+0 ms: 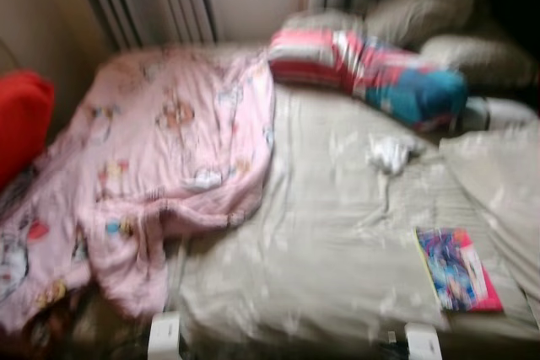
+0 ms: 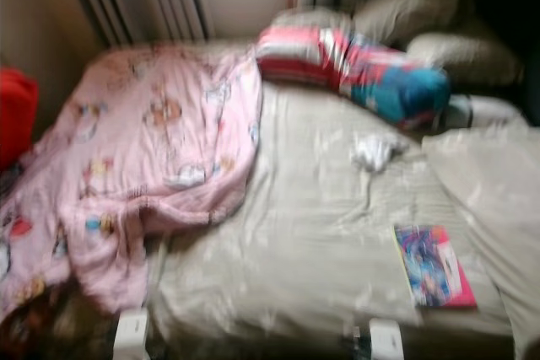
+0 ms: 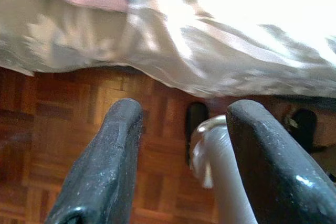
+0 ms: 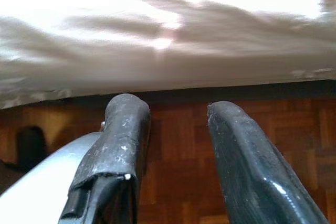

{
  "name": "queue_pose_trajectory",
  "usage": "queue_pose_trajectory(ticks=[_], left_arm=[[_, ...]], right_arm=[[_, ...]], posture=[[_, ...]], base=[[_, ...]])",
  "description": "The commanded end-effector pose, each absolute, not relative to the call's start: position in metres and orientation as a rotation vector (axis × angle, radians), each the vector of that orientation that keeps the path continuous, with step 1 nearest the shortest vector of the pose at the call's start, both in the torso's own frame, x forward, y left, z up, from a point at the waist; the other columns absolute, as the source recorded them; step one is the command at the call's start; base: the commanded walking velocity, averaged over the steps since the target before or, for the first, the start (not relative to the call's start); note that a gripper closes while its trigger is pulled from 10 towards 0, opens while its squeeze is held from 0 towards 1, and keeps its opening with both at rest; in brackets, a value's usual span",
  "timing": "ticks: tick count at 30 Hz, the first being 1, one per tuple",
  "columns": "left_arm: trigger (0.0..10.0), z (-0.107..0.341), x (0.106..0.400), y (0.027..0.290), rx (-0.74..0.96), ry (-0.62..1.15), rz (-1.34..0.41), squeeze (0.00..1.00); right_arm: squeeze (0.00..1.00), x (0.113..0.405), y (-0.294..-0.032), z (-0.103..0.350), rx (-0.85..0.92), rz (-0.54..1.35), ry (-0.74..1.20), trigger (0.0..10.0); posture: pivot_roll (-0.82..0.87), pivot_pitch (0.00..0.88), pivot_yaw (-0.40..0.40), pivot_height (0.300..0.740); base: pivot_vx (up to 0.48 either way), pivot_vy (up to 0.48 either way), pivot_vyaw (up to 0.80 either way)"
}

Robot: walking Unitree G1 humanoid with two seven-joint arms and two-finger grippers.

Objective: Clean up the room

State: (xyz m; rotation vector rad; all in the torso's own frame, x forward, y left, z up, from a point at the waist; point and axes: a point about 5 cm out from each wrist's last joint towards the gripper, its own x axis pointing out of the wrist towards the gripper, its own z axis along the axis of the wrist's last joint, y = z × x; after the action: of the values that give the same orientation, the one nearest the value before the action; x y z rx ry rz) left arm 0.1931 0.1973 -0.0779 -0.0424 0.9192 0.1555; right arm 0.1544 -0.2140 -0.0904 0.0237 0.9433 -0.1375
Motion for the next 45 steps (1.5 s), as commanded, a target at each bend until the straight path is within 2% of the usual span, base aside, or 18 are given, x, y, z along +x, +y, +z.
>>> queue_pose_trajectory(ticks=[1,10,33,45], left_arm=[[10.0,-0.0822,0.1817,0.2064,-0.023,0.954,0.173,0.0],[10.0,-0.0817,0.1829,0.2059,-0.03,0.949,0.17,0.0],[10.0,-0.0819,0.1823,0.2057,-0.028,0.948,0.166,0.0],[10.0,-0.0807,0.1849,0.2037,-0.028,0.929,0.148,0.0]], right_arm=[[0.0,0.1517,-0.2028,-0.0934,0.029,-0.104,0.955,10.0],[0.0,0.1574,-0.1993,-0.0918,0.035,-0.098,0.943,10.0],[0.0,0.1557,-0.2031,-0.092,0.085,-0.132,0.942,10.0],[0.0,0.1556,-0.2034,-0.0919,0.084,-0.123,0.942,10.0]], posture=[[-0.07,0.135,0.04,0.74],[-0.07,0.146,0.039,0.74],[-0.07,0.106,0.042,0.74],[-0.07,0.104,0.043,0.74]], base=[[0.0,0.48,0.63],[0.0,0.48,0.78],[0.0,0.48,0.0],[0.0,0.023,0.0]])
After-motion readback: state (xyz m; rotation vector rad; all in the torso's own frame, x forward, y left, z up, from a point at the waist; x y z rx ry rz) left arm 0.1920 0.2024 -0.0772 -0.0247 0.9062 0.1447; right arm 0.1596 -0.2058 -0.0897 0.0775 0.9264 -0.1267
